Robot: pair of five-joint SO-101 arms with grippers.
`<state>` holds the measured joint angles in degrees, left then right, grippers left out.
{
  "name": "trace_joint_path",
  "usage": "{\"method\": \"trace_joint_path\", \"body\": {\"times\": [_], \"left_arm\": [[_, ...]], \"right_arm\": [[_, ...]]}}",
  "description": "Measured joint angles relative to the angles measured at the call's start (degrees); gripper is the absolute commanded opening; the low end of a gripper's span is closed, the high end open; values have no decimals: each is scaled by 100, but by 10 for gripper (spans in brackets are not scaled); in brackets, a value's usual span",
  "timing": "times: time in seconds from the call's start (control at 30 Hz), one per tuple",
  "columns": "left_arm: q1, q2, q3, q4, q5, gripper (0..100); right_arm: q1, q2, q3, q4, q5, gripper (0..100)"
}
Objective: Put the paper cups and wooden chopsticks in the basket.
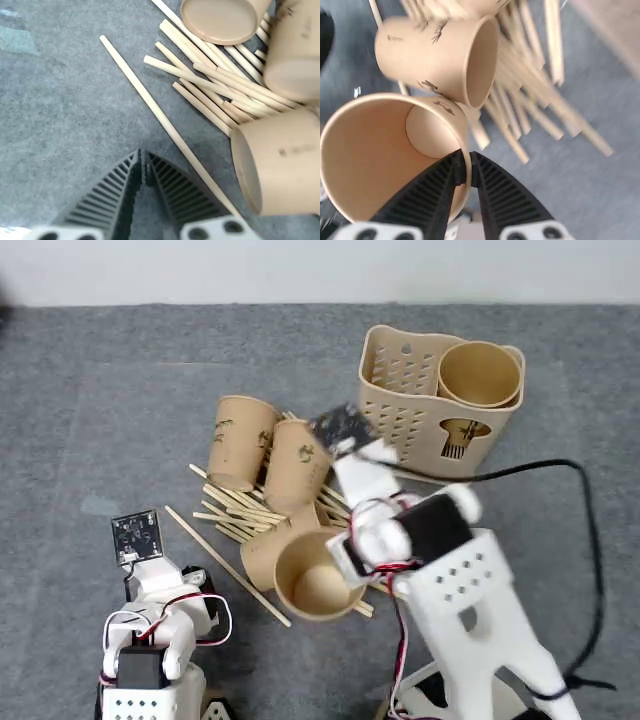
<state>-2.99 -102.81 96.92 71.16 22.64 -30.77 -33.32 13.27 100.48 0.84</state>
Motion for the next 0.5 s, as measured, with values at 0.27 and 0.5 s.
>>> {"method": "trace_joint_path", "body": {"times": [0.27, 0.5], "left_arm": [[0, 0, 0, 0, 0, 14], [0, 0, 0, 0, 0, 14]], "right_arm": [[1327, 0, -2013, 0, 484, 8], [2479, 9, -2901, -791, 774, 8]]}}
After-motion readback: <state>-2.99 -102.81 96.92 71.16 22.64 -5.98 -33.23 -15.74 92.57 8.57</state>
